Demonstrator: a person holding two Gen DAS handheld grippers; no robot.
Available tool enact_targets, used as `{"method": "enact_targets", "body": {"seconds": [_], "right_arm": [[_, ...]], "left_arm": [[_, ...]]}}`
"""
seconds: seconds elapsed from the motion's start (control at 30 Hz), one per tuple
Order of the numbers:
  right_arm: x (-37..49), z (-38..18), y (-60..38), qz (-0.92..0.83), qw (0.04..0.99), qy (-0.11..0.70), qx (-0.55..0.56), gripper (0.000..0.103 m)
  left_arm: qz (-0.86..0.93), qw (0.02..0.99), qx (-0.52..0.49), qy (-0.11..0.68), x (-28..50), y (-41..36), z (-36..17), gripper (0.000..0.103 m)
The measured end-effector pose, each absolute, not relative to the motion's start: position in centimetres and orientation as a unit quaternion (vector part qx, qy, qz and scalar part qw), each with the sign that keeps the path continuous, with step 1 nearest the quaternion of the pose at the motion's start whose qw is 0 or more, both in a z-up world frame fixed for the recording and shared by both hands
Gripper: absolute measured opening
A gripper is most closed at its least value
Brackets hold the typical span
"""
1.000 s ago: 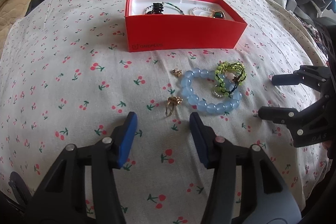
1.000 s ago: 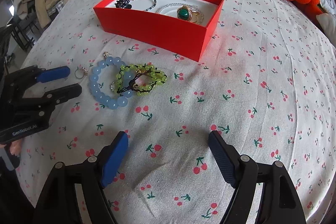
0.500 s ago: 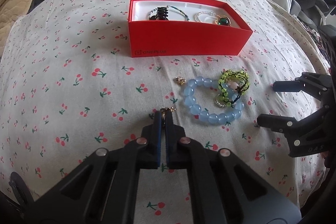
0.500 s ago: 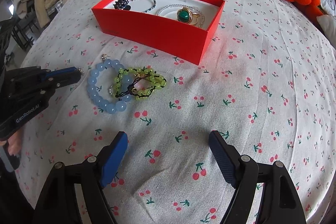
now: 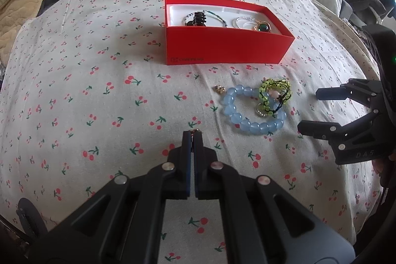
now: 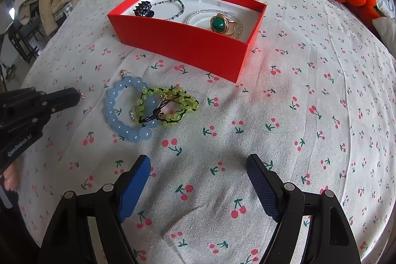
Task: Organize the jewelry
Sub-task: 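Lower the left tool onto the small gold earring and close, then close right tool on the thin green beaded bracelet while left tool holds the earring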
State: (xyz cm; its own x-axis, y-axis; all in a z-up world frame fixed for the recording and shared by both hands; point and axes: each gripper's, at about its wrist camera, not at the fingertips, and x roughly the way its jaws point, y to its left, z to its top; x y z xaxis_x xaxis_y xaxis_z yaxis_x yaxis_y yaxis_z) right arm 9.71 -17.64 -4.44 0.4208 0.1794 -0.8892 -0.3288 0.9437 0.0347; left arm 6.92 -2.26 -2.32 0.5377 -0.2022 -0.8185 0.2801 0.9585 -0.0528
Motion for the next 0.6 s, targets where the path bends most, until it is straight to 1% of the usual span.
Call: {"method": "enact_targets", "body": {"seconds": [0.4,0.6], "right_arm": [[10.0,-3.5,-16.9,0.157,0.845,0.506,-0.067,0.081],[10.9,-2.8,-17.2,0.158,0.851,0.500,-0.040,0.081]], "left_arm": [[-0.145,0.874,0.048,0.461,6.9,-2.6,-2.4,0.003],[-0.142,0.875,0.054,0.460,6.8,-2.8,-2.1,0.002]]}}
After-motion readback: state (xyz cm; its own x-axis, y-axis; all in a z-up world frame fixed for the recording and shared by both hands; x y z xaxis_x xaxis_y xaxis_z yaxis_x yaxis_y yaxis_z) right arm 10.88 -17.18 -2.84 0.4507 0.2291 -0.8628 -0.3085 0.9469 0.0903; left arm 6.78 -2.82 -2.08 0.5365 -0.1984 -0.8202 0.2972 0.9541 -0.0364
